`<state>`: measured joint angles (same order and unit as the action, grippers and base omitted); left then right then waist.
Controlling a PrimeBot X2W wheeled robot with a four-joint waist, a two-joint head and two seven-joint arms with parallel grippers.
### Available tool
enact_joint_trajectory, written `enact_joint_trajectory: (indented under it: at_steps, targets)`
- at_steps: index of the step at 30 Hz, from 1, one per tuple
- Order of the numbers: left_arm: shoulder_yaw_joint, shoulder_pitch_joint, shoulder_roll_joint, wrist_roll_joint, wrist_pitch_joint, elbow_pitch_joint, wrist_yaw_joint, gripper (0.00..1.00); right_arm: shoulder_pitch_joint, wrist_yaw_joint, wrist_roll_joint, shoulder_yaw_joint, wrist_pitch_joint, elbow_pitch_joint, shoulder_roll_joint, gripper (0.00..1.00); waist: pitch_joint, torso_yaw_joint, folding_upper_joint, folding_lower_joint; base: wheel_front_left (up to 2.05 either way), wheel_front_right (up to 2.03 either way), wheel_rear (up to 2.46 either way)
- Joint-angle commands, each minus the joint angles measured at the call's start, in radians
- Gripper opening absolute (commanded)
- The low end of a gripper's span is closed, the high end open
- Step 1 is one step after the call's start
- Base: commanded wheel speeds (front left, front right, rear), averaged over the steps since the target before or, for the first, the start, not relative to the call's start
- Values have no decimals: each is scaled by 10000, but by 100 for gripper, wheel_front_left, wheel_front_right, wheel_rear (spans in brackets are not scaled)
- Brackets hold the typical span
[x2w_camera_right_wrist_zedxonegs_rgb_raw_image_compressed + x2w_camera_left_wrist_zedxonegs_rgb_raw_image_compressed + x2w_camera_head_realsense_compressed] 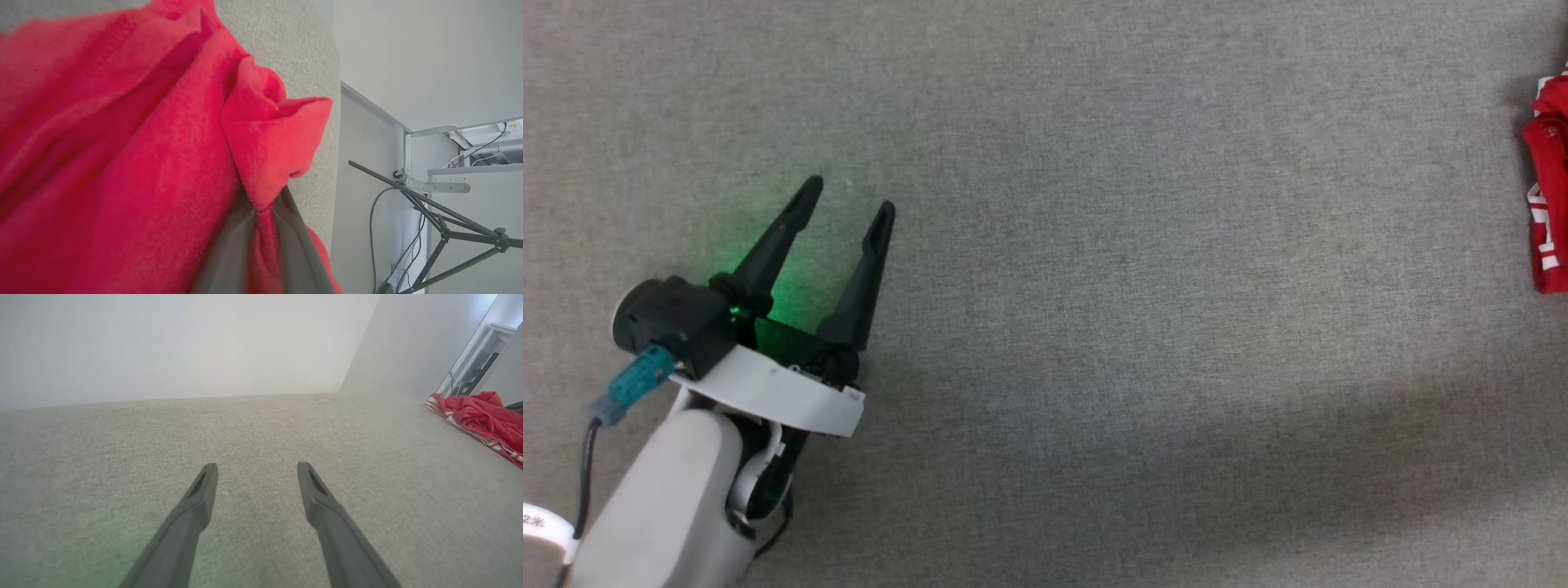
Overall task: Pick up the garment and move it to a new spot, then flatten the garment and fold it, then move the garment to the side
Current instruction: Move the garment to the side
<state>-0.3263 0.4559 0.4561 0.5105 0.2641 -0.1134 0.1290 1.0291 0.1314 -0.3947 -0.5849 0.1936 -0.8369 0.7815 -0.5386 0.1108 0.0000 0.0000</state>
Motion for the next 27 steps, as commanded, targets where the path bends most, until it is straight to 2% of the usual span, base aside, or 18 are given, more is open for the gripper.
enact_joint_trajectory:
  at_steps: [1, 4, 5, 6, 7, 8, 9, 11, 12, 20, 27]
  targets:
    - [8, 120, 35, 42, -9, -20, 27, 100, 162, -17, 95, 22, -106, -147, -104, 0, -13, 51, 0, 0, 0, 0, 0]
    - [31, 72, 46, 52, -9, -63, 27, 100, 356, -17, 130, 159, -288, -452, -245, 0, 53, 116, 0, 0, 0, 0, 0]
    - [45, 43, 39, 59, -9, -80, 27, 100, 392, -19, 153, 188, -298, -575, -270, 13, 93, 134, 0, 0, 0, 0, 0]
    - [57, 6, 25, 68, -9, -101, 27, 100, 410, -17, 181, 200, -327, -683, -297, 33, 145, 150, 0, 0, 0, 0, 0]
    - [63, -39, 7, 75, -9, -116, 27, 100, 451, -19, 203, 249, -374, -785, -310, 42, 211, 162, 0, 0, 0, 0, 0]
    - [63, -39, 7, 75, -9, -116, 27, 100, 451, -19, 203, 249, -374, -785, -310, 42, 211, 162, 0, 0, 0, 0, 0]
    - [86, -69, -8, 84, -9, -126, 27, 100, 487, -19, 197, 284, -398, -879, -323, 50, 275, 170, 0, 0, 0, 0, 0]
    - [107, -155, -42, 106, -9, -155, 27, 100, 475, -19, 137, 344, -422, -1073, -369, 93, 440, 171, 0, 0, 0, 0, 0]
    - [113, -216, -55, 116, -9, -176, 27, 100, 462, -17, 101, 382, -425, -1177, -389, 100, 537, 166, 0, 0, 0, 0, 0]
    - [357, -863, -178, 158, -9, -293, 27, 100, 184, -17, -35, 523, -814, -1766, -807, 100, 1556, 169, 0, 0, 0, 0, 0]
    - [787, -1675, -270, 100, -9, -342, 27, 100, -231, -17, -267, 704, -1667, -2010, -1385, 100, 2691, 78, 0, 0, 0, 0, 0]
